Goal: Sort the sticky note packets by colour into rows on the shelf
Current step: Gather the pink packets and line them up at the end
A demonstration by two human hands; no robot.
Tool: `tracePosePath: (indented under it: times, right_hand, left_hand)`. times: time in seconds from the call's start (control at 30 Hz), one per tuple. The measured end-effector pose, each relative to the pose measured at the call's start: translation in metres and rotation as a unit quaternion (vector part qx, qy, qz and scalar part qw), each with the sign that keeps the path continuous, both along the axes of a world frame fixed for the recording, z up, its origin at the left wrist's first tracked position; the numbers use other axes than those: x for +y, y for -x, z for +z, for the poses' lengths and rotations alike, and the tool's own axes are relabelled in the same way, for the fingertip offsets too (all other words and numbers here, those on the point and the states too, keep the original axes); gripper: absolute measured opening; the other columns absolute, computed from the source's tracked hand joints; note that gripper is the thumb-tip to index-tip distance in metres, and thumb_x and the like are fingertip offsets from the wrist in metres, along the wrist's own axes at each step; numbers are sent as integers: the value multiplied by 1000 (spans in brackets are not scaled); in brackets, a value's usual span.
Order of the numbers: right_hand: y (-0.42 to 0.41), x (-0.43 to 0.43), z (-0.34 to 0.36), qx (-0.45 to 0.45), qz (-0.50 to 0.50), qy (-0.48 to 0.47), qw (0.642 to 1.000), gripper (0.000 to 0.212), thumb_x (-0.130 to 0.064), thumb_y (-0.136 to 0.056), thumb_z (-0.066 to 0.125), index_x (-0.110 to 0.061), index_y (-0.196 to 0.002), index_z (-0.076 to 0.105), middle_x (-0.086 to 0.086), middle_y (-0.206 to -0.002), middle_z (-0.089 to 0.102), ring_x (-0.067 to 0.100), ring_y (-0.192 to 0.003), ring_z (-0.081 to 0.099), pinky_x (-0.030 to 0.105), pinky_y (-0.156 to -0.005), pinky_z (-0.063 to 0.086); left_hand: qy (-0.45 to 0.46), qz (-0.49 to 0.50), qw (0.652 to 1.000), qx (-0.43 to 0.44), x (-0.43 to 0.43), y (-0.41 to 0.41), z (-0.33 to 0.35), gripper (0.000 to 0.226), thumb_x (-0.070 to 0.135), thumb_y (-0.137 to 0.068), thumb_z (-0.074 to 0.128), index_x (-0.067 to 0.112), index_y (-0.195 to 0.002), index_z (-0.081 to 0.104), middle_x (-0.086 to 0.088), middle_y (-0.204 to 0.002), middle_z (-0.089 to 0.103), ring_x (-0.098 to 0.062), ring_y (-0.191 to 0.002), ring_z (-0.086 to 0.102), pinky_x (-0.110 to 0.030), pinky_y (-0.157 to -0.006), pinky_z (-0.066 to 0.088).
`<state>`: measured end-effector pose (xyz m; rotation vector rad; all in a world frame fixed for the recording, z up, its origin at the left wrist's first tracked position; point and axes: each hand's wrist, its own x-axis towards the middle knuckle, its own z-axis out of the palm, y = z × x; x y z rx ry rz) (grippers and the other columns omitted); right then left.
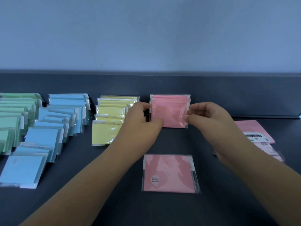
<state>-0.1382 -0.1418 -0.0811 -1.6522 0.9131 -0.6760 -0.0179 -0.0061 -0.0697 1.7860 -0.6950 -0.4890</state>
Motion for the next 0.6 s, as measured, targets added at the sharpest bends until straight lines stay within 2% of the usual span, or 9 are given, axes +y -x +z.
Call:
tracePosePath:
  times: [0.13,0.2,0.27,0.3,0.37,0.43,0.5,0.57,0.6]
  right_hand:
    - [0,2,0,11,-12,13,1000,23,-14,-87,75,-26,-105,67,-10,-103,72,4,-96,68,21,-80,51]
    - [3,2,3,46,-32,39,998,19,-20,-87,75,-27,-102,67,-12,-99,72,6,-94,67,25,-76,50]
    - [10,4,10,113,-30,80,990,12,-28,-86,73,-29,-98,70,-14,-91,71,9,-88,67,28,-69,48]
    - [16,5,15,166,-13,107,980,6,-30,-87,71,-30,-92,71,-14,-83,71,10,-82,67,29,-67,50]
    - [25,12,24,284,41,146,947,12,-35,-88,67,-31,-79,74,-12,-68,71,11,-71,67,31,-66,55]
    - [29,22,31,357,83,138,920,21,-41,-87,67,-29,-72,76,-10,-62,71,13,-68,69,36,-72,60]
    - [31,32,31,358,103,113,921,21,-43,-86,69,-27,-76,78,-8,-65,73,17,-68,71,42,-77,62]
    - [32,40,25,321,103,97,936,29,-44,-84,71,-17,-94,77,1,-80,76,22,-75,73,44,-82,62]
    - [32,43,23,303,97,83,944,35,-44,-84,72,-15,-103,75,0,-90,77,20,-82,73,41,-85,61]
  left_hand:
    - [-50,-6,998,-28,7,5,6,21,24,-94,63,40,-92,49,25,-88,56,25,-62,52,-3,-54,42]
    - [-103,-1,992,-76,17,11,8,20,35,-94,60,43,-102,43,22,-95,56,16,-73,57,-7,-59,44]
    - [-190,7,963,-189,30,16,9,17,46,-95,55,37,-106,44,16,-101,57,0,-85,58,-24,-72,49]
    - [-238,6,942,-236,37,19,10,22,50,-95,51,32,-106,46,13,-100,58,-4,-87,58,-29,-74,49]
    - [-316,-10,911,-266,47,22,11,32,58,-96,45,28,-109,47,11,-94,60,-8,-84,58,-30,-73,48]
    - [-341,-31,911,-231,52,24,10,38,62,-95,44,30,-113,48,13,-97,61,-6,-88,59,-29,-77,49]
    - [-316,-42,935,-154,53,26,7,41,63,-91,50,34,-120,51,16,-103,62,-6,-95,60,-32,-86,53]
    - [-254,-29,966,-35,52,26,3,40,62,-85,60,39,-118,54,16,-101,64,-7,-95,64,-37,-86,57]
    - [-225,-17,974,16,50,25,2,42,62,-79,63,40,-114,57,15,-99,65,-9,-93,66,-40,-85,59]
